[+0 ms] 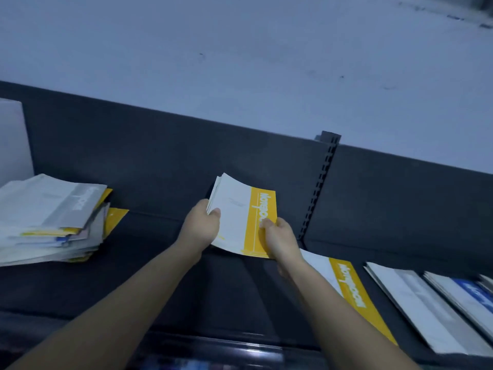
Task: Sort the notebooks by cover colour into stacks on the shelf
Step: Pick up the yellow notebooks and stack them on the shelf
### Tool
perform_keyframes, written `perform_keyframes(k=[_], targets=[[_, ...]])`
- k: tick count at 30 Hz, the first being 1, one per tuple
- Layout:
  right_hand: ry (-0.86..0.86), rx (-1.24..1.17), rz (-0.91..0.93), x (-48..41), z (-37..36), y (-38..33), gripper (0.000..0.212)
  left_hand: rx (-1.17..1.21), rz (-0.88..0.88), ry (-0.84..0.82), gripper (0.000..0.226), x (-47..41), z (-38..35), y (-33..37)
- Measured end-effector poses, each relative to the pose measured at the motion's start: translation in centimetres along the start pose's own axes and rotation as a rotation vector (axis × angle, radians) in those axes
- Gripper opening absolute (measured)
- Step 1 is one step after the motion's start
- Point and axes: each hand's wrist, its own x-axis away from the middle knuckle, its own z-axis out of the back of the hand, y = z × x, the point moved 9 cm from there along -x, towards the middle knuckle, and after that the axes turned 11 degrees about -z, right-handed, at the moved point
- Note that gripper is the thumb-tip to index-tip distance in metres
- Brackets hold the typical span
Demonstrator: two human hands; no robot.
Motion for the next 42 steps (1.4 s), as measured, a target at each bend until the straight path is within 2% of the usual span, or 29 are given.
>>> perform_keyframes(k=[7, 12, 21, 30, 35, 42], targets=[[0.064, 0.075, -0.021, 0.2, 10.8, 2.9, 0.012, 0.045, -0.051, -0.016, 0.016, 4.1, -10.0, 2.4], [0.140, 0.086, -0.039, 0.6, 17.7, 4.6, 0.015, 0.074, -0.067, -0.106, 0.018, 5.7, -16.8, 4.0], [0.229, 0.079, -0.091, 0.5, 24.6, 6.6, 0.018, 0.098, -0.010, -0.275, 0.019, 6.9, -24.2, 4.7], [0.256, 0.083, -0.118, 0.0, 28.0, 8.1, 0.022, 0.003, -0.012, -0.333, 0.012, 7.8, -27.8, 5.5], [0.154, 0.114, -0.081, -1.0, 27.6, 8.3, 0.020, -0.087, -0.028, -0.277, 0.018, 7.7, -26.8, 4.7], [0.028, 0.357, -0.008, -2.1, 24.6, 9.6, 0.014, -0.496, 0.000, -0.286, 0.022, 8.7, -23.6, 2.4]])
